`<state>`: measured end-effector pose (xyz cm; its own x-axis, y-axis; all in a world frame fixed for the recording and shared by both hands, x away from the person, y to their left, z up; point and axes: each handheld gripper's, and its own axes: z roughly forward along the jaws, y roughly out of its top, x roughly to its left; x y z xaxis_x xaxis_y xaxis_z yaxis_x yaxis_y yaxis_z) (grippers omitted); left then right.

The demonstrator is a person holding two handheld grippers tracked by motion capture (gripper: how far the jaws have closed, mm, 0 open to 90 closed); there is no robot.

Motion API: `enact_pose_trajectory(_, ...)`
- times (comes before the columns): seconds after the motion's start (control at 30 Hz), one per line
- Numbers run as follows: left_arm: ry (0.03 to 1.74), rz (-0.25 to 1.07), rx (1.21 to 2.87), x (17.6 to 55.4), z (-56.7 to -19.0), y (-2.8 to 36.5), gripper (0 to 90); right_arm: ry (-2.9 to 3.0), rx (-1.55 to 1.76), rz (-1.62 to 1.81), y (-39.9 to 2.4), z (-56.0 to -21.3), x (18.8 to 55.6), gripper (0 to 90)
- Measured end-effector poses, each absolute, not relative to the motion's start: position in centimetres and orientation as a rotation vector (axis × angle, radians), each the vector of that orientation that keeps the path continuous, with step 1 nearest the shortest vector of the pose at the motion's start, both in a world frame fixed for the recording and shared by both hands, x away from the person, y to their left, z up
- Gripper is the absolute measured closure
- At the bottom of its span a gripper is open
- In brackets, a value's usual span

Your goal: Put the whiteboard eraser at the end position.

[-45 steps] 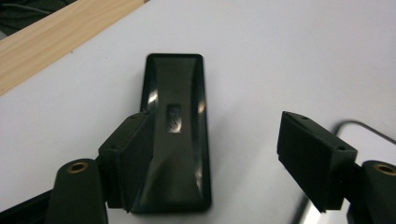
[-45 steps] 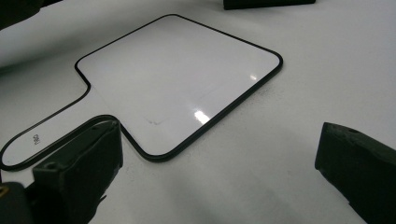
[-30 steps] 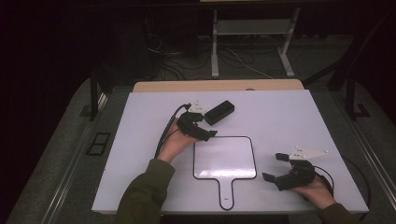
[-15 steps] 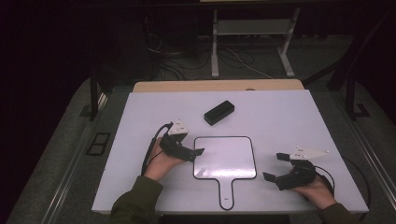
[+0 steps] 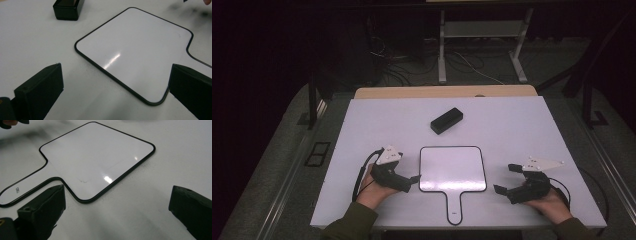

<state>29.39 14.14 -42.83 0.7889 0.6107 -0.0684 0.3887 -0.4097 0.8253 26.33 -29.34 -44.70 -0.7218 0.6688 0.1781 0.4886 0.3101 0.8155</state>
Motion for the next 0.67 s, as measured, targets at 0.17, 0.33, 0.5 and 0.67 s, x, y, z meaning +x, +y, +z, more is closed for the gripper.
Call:
enact_pose_trajectory(0.17, 0.759, 0.285, 2.042, 28.6, -43.4, 14.9, 0.0, 2.378, 1.07, 1.373, -29.4, -44.7, 26.3, 0.0)
enact_pose_trajectory(0.33, 0.743, 0.285, 2.053, 27.8, -43.8, 15.8, 0.0, 2.379, 1.068, 1.372, -29.4, -44.7, 26.3, 0.0)
enact_pose_trajectory(0.5, 0.747, 0.286, 2.047, 27.8, -43.8, 15.9, 0.0, 2.382, 1.072, 1.365, -29.5, -44.7, 26.3, 0.0)
enact_pose_trajectory(0.67, 0.74, 0.283, 2.049, 27.9, -43.9, 15.9, 0.0, 2.386, 1.067, 1.363, -29.5, -44.8, 26.4, 0.0)
